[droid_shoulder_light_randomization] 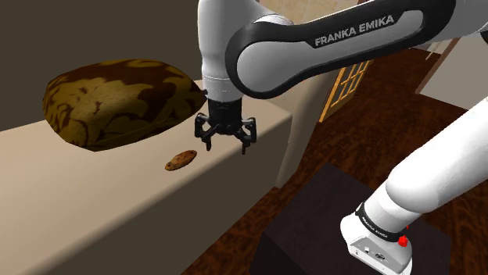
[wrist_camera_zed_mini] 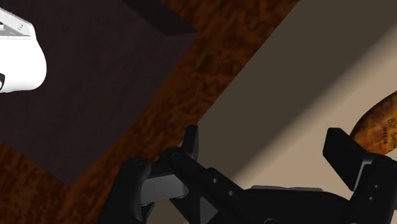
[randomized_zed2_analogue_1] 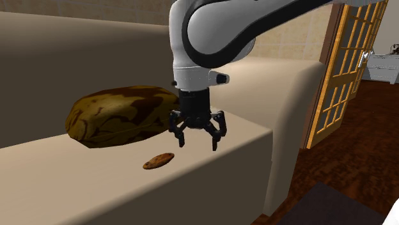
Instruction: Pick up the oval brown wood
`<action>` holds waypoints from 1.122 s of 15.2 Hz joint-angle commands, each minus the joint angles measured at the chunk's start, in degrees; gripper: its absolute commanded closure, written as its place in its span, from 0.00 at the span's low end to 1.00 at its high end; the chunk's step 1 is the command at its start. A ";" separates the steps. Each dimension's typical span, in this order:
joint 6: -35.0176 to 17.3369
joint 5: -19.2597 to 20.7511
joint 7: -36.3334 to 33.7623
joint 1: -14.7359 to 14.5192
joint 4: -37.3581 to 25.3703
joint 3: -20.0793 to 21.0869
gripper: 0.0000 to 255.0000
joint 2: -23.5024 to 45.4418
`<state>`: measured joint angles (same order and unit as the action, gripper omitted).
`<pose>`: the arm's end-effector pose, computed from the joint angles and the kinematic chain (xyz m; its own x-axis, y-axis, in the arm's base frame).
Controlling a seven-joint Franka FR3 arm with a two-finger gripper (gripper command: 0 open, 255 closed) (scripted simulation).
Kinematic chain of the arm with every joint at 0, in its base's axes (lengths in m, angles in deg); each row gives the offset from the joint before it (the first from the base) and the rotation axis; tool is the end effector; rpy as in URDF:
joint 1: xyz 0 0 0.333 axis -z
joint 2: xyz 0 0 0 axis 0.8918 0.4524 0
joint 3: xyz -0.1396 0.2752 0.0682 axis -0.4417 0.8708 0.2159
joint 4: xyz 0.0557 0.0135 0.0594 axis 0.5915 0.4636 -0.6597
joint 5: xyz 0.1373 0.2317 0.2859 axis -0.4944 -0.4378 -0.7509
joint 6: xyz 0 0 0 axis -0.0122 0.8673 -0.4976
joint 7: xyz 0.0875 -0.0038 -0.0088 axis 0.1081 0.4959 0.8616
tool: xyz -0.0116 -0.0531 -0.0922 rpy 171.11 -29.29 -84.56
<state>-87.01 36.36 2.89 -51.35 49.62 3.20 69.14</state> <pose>0.4149 0.3023 0.4553 0.6089 -0.7930 -0.0203 -0.7902 -0.6087 0.0711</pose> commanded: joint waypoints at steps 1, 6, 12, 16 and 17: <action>-1.39 5.07 -8.28 0.75 -3.69 2.67 0.00 6.53; -0.51 19.07 -26.46 -4.02 -15.46 2.24 0.00 23.16; 2.00 26.98 -37.10 -11.55 -27.19 -2.77 0.00 34.95; -0.49 27.88 -37.70 -11.74 -25.50 -3.31 0.00 36.04; -1.10 28.13 -37.86 -11.81 -25.12 -3.45 0.00 36.34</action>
<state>-87.47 64.18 -34.77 -63.03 24.18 -0.06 105.07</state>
